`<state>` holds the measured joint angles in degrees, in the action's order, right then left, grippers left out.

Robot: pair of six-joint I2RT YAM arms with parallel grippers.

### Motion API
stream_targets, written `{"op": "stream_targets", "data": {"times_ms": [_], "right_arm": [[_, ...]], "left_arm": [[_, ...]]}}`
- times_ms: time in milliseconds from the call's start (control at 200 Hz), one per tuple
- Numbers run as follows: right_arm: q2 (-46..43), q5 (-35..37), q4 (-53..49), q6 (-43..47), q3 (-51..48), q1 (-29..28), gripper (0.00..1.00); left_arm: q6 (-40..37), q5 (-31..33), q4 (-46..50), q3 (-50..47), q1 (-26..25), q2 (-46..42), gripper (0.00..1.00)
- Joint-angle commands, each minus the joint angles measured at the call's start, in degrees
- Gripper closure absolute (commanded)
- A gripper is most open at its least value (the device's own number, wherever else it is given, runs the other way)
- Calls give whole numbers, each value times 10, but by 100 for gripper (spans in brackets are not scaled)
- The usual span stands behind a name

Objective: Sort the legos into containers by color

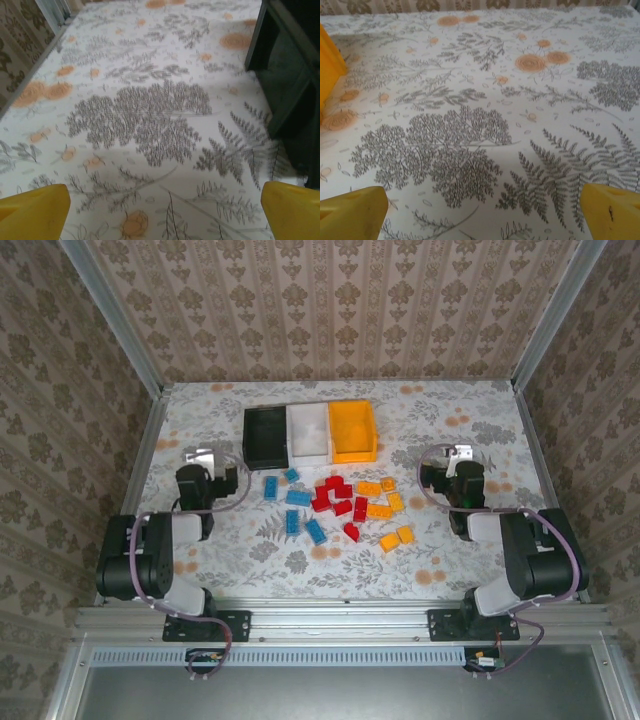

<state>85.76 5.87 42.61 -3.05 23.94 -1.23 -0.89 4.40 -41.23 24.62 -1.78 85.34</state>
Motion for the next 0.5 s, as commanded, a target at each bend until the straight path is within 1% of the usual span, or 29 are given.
{"op": "stream_targets", "data": {"times_ms": [0,125,205,255,340,400,495], "right_arm": [[-25,27,-36,-8,30,3,0],[-55,49,-71,-16,36,3,0],[-93,67,-143,-29,65,4,0],[-110,75,-207,-66,92,7,0],[-129,46,-311,-110,151,14,0],[-132,24,-383,-131,198,15,0],[-135,-39,-474,-152,262,15,0]], "left_arm": [[-9,11,64,33,5,-48,0],[7,37,111,37,5,-92,0],[40,85,180,58,5,-122,0],[69,113,236,80,6,-142,0],[118,127,325,117,9,-175,0],[151,121,378,140,11,-203,0],[201,100,444,171,13,-248,0]]}}
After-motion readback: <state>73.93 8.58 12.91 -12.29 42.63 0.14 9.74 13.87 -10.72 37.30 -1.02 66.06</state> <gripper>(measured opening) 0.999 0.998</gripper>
